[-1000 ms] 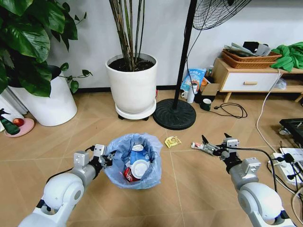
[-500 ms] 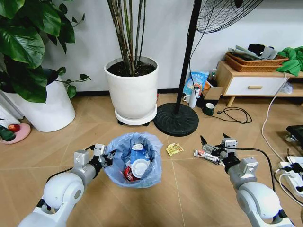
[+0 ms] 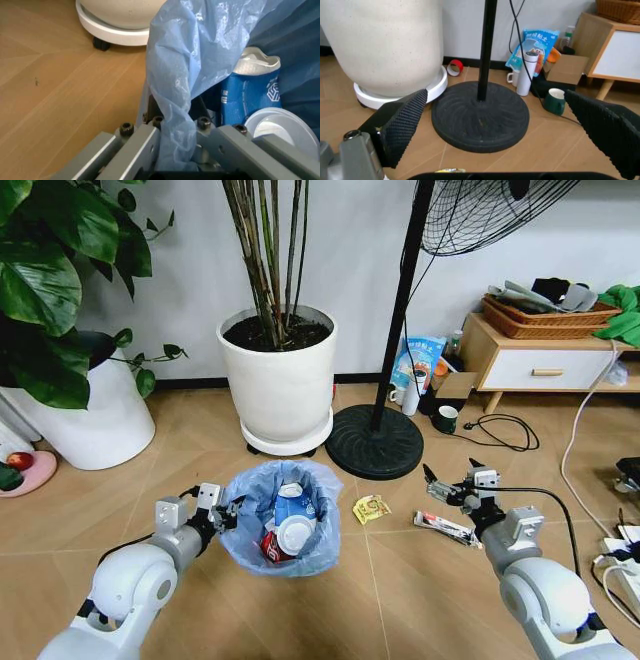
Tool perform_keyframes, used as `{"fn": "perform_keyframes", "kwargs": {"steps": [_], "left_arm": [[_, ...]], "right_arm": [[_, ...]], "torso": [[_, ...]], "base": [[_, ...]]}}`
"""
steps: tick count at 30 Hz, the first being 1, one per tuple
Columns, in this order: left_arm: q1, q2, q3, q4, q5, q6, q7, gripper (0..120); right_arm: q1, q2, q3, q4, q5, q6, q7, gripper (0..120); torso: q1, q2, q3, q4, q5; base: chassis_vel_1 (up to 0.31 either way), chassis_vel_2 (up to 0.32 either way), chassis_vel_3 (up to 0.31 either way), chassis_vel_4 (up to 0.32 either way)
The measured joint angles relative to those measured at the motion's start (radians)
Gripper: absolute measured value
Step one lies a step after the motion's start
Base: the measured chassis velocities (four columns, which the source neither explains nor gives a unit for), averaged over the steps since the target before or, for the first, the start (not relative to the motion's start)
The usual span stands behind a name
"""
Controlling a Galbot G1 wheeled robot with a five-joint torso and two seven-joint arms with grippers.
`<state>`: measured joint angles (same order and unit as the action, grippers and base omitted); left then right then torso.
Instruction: Pick up the trash bin and place the garbage on the floor into it.
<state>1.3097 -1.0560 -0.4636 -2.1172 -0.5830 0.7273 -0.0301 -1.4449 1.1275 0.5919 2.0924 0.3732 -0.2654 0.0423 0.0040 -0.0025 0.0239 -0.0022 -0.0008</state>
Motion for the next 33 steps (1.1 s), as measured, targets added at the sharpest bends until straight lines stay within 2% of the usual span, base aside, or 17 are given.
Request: {"fn": "perform_keyframes", "kwargs": {"steps": [4,9,14,16,19,22,24,26,33], "left_arm": [[0.002,0.001,0.000,0.000,-0.001,0.000,-0.001,0],[0.005,0.011,-0.006,-0.002,-0.006,0.000,-0.002,0],[-0.002,0.029,-0.016,-0.005,-0.028,0.000,-0.012,0],[-0.004,0.031,-0.017,-0.005,-0.033,0.000,-0.014,0],[-0.012,0.032,-0.018,-0.005,-0.045,0.000,-0.025,0],[-0.032,0.035,-0.008,0.002,-0.055,0.001,-0.030,0],[-0.057,0.042,0.007,0.018,-0.066,0.001,-0.031,0],[-0.064,0.050,0.010,0.024,-0.072,0.001,-0.031,0],[-0.078,0.057,0.010,0.039,-0.086,0.001,-0.031,0]], "right_arm": [[0.000,-0.012,-0.015,-0.009,-0.001,0.001,-0.004,100],[0.017,-0.085,-0.039,-0.084,0.012,0.029,-0.087,100],[0.107,-0.220,-0.088,-0.241,0.109,0.058,-0.292,100],[0.136,-0.238,-0.106,-0.268,0.114,0.068,-0.317,100],[0.241,-0.281,-0.199,-0.380,0.120,0.095,-0.398,100],[0.264,-0.290,-0.225,-0.419,0.117,0.096,-0.437,100],[0.273,-0.295,-0.256,-0.469,0.098,0.098,-0.470,100],[0.290,-0.293,-0.285,-0.509,0.072,0.103,-0.499,100],[0.383,-0.245,-0.415,-0.633,-0.030,0.132,-0.551,100]], "torso": [[0.000,0.000,0.000,0.0000,-0.0001],[0.000,0.000,0.000,0.0000,0.0001],[0.000,0.000,0.000,-0.0004,-0.0001],[0.000,0.000,0.000,-0.0002,0.0001],[0.000,0.000,0.000,0.0004,0.0002],[0.000,0.000,0.000,0.0010,0.0004],[0.000,0.000,0.000,-0.0001,-0.0004],[0.000,0.000,0.000,-0.0006,0.0003],[0.000,0.000,0.000,0.0001,-0.0001]], "base": [[-0.077,0.069,0.081,-0.076],[-0.020,0.021,0.019,-0.024],[0.000,0.000,0.000,0.000],[0.000,0.000,0.000,0.000],[0.000,0.000,0.000,0.000],[0.000,0.000,0.000,0.000],[0.000,0.000,0.000,0.000],[0.000,0.000,0.000,0.000],[0.000,0.000,0.000,0.000]]}}
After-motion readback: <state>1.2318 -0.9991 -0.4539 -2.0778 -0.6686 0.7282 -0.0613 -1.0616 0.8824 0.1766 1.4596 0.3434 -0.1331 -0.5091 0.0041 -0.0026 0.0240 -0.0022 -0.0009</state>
